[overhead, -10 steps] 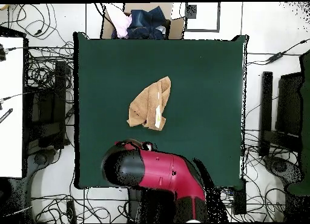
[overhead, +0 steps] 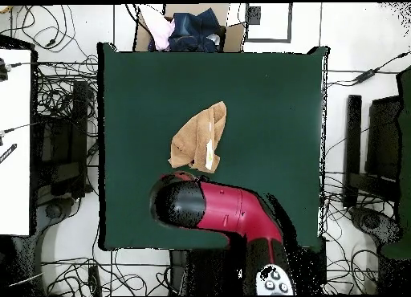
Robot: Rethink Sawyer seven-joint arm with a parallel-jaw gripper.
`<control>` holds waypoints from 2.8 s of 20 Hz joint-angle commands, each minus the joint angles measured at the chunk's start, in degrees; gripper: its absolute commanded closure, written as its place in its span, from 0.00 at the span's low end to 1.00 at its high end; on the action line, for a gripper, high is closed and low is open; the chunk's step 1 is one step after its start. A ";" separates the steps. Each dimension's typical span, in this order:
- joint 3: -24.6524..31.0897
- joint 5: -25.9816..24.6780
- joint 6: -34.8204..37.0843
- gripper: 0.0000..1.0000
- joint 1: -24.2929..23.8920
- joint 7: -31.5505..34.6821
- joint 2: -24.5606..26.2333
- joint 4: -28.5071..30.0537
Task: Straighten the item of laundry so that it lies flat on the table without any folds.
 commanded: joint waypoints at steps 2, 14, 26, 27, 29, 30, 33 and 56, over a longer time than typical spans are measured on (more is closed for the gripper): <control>9.37 -4.79 -1.55 0.00 -3.97 -5.16 10.07 -5.74; 12.88 -10.60 1.87 0.00 -6.96 -6.67 17.94 -14.50; 15.63 -16.24 1.85 0.00 -9.10 -6.81 22.45 -20.69; 15.86 -16.68 2.63 0.00 -9.20 -7.20 22.62 -21.45; 16.23 -17.43 4.78 0.00 -9.39 -8.52 23.19 -23.49; 16.46 -17.79 5.76 0.00 -9.51 -9.05 23.36 -24.35; 17.08 -18.69 7.48 0.00 -9.89 -9.82 23.29 -25.55; 21.03 -29.88 0.28 0.00 -17.30 -11.35 30.85 -24.75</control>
